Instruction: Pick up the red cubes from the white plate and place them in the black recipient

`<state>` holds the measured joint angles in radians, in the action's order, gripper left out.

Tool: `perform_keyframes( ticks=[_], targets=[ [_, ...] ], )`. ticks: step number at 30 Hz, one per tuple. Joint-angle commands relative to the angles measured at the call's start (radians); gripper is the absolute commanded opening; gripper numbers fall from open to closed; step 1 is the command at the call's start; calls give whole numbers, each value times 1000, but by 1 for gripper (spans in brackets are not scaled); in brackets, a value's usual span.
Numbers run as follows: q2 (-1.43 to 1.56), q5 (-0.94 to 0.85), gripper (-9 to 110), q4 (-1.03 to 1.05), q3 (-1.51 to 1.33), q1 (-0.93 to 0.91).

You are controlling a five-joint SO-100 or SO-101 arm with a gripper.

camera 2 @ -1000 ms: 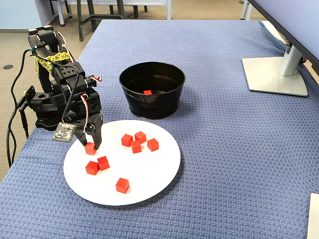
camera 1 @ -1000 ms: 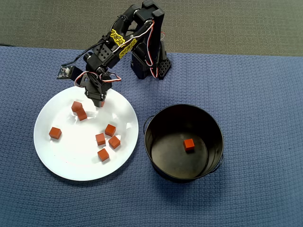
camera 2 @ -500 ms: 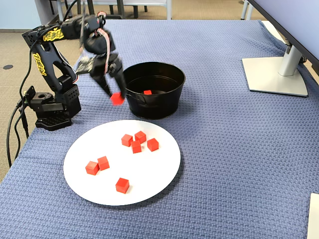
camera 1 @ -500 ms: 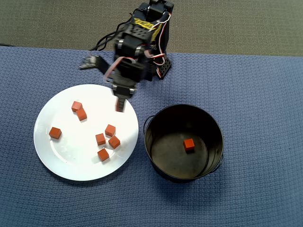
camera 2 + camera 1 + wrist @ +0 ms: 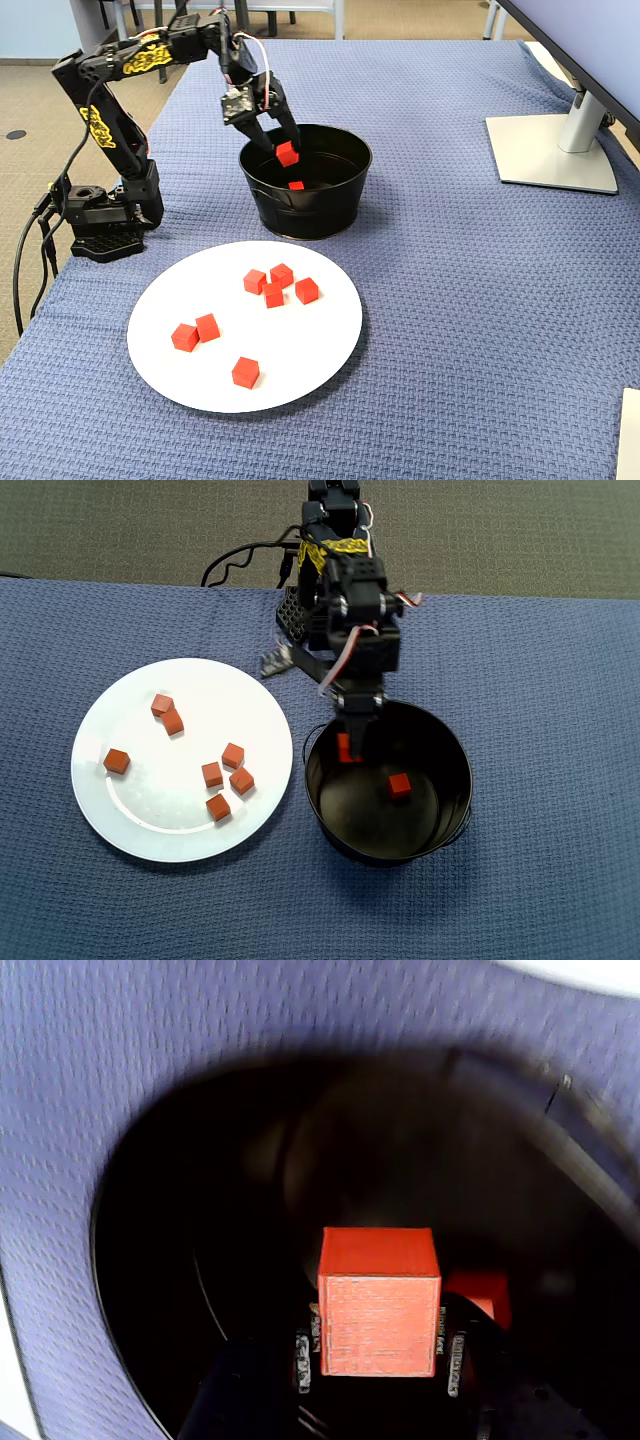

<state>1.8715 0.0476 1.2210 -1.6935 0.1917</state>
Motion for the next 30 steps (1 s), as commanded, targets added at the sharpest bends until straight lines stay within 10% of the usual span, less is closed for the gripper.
perform_keyframes(
  ticks=[1, 30],
  targets=[
    [-29, 43, 30, -55, 75, 44],
    [-179, -604, 20, 38, 29, -669]
  ],
)
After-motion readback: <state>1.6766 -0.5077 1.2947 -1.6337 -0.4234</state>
